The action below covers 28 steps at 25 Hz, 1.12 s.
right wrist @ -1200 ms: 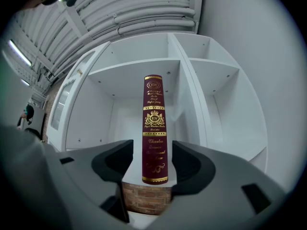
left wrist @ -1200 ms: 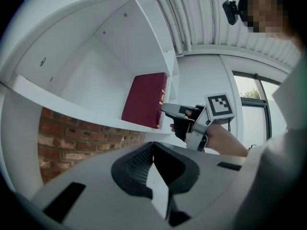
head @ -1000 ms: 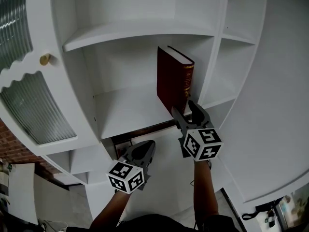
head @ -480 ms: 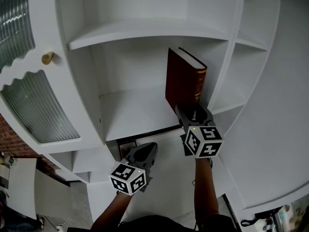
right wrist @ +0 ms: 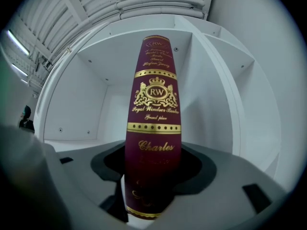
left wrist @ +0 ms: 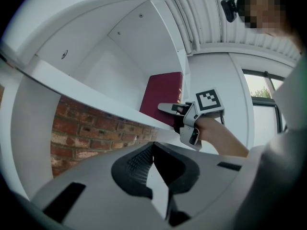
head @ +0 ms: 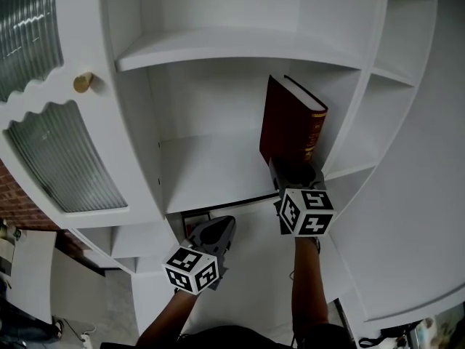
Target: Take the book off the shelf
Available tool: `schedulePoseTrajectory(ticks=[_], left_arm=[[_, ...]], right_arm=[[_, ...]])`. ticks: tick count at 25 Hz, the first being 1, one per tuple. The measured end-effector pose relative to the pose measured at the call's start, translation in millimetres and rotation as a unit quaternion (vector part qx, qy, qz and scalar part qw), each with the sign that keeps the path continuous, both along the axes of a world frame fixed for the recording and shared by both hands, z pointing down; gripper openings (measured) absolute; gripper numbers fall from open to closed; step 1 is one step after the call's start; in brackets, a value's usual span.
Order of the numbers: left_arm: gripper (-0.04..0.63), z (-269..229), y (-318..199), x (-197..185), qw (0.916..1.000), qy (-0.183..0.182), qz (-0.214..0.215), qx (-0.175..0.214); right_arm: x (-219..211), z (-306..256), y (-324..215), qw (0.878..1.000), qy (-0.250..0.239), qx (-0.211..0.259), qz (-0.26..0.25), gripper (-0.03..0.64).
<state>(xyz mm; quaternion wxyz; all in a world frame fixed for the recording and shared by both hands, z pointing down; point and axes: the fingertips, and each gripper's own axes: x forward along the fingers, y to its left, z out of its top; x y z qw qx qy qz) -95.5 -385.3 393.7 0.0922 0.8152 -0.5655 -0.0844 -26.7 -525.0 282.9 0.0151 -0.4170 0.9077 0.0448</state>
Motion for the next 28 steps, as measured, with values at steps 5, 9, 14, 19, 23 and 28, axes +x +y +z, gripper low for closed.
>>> schedulePoseTrajectory(ticks=[5, 9, 14, 19, 23, 28], left_arm=[[0.017, 1.3, -0.7, -3.1, 1.0, 0.002, -0.003, -0.001], [0.017, 2.0, -0.6, -4.1, 1.0, 0.001, -0.004, -0.003], [0.017, 3.1, 1.0, -5.9, 1.0, 0.0, -0.006, -0.004], [0.017, 1.3, 1.1, -11.0, 0.9999, 0.0, -0.011, -0.003], [0.017, 1.5, 1.6, -10.2, 1.0, 0.0, -0.008, -0.002], [0.017, 0.4, 3.6, -7.0, 1.0, 0.001, -0.001, -0.001]], right_arm=[[0.6, 0.3, -2.2, 1.0, 0.003, -0.001, 0.007, 0.268], [3.0, -0.8, -2.8, 1.0, -0.002, 0.001, 0.009, 0.25], [3.6, 0.4, -3.0, 1.0, -0.001, -0.004, 0.012, 0.24], [3.4, -0.5, -2.5, 1.0, -0.005, -0.004, 0.013, 0.236], [6.5, -0.6, 1.0, 1.0, -0.014, -0.003, 0.018, 0.235], [11.5, -1.4, 6.3, 1.0, -0.019, -0.005, 0.02, 0.235]])
